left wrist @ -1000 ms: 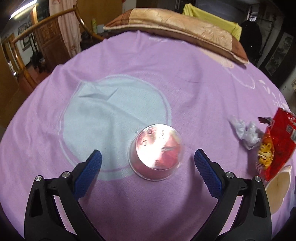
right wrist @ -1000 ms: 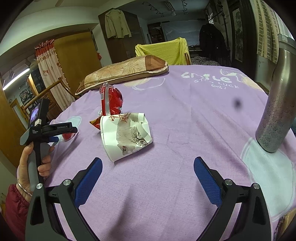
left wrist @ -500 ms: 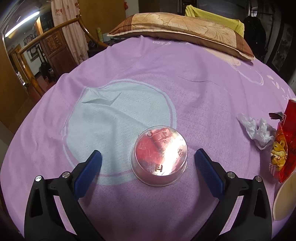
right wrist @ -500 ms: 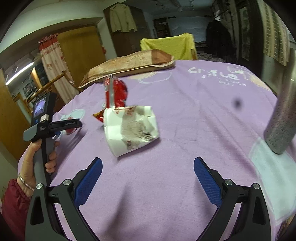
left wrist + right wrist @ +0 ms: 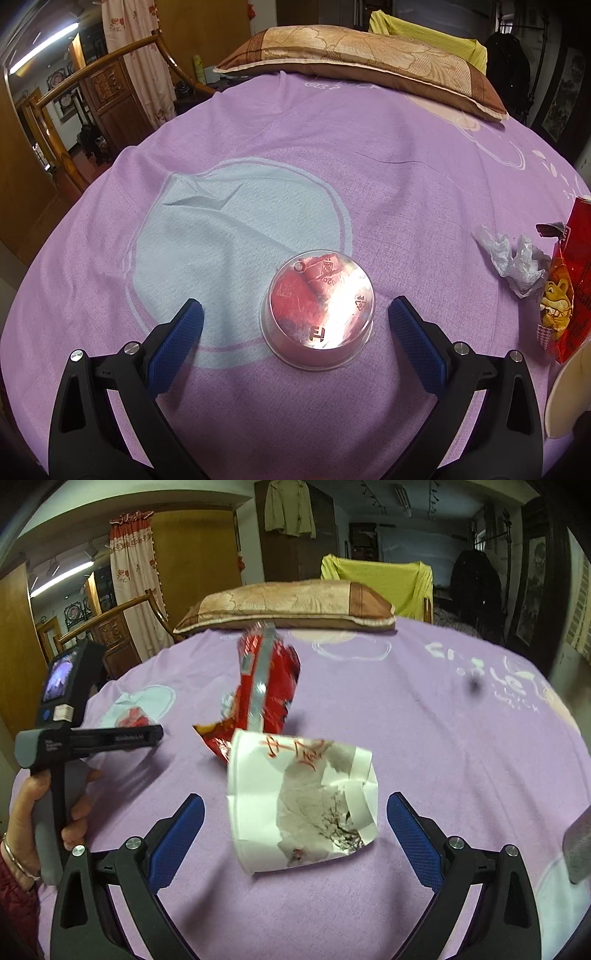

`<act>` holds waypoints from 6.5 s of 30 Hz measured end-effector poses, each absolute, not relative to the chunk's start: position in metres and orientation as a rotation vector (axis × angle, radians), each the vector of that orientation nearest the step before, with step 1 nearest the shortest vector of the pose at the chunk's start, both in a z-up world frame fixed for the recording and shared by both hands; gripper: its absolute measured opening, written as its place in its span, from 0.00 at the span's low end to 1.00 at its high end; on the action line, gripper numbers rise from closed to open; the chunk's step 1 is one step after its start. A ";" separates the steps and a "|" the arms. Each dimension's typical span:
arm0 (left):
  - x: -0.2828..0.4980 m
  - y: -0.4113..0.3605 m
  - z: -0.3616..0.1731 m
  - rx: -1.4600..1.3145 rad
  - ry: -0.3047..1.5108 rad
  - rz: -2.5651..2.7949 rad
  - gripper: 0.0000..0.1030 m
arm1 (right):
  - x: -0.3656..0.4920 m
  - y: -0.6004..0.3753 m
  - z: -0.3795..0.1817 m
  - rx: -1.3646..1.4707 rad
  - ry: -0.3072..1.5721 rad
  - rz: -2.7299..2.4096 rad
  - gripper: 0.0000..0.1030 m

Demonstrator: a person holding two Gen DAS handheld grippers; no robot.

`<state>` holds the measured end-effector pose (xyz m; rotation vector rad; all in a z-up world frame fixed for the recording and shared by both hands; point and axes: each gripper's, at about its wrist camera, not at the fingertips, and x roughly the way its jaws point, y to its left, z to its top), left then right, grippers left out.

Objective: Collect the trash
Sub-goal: 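Reach the left tool to the clear cup with red contents while the right tool reaches the white paper cup, then close the left tool on the clear cup while the right tool grasps the white paper cup, then lift both cups and carry them over the red wastebasket, then open both tools to drop the cups into the red wastebasket, then bring both tools back over the bed toward the remaining trash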

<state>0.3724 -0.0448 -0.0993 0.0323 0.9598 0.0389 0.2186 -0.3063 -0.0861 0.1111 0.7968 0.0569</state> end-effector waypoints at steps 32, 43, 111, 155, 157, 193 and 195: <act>0.354 -0.063 -0.092 0.122 0.891 -0.087 0.55 | 0.223 -0.334 -0.096 0.293 0.796 0.043 0.80; 0.310 -0.084 -0.056 0.244 0.604 -0.045 0.55 | 0.198 -0.328 -0.068 0.220 0.714 0.034 0.47; 0.019 0.299 -0.129 -0.165 0.764 0.408 0.92 | 0.060 -0.080 -0.011 0.198 0.704 0.565 0.32; 0.000 0.299 -0.087 -0.125 0.690 0.510 0.93 | 0.060 0.049 -0.035 0.011 0.871 0.779 0.65; -0.001 0.280 -0.076 -0.099 0.672 0.480 0.93 | 0.059 0.024 -0.027 0.036 0.837 0.752 0.66; 0.232 -0.135 -0.022 0.414 0.482 -0.185 0.94 | 0.185 -0.351 -0.091 0.214 0.814 -0.184 0.90; 0.253 -0.151 -0.022 0.385 0.500 -0.195 0.94 | 0.186 -0.350 -0.093 0.195 0.817 -0.211 0.90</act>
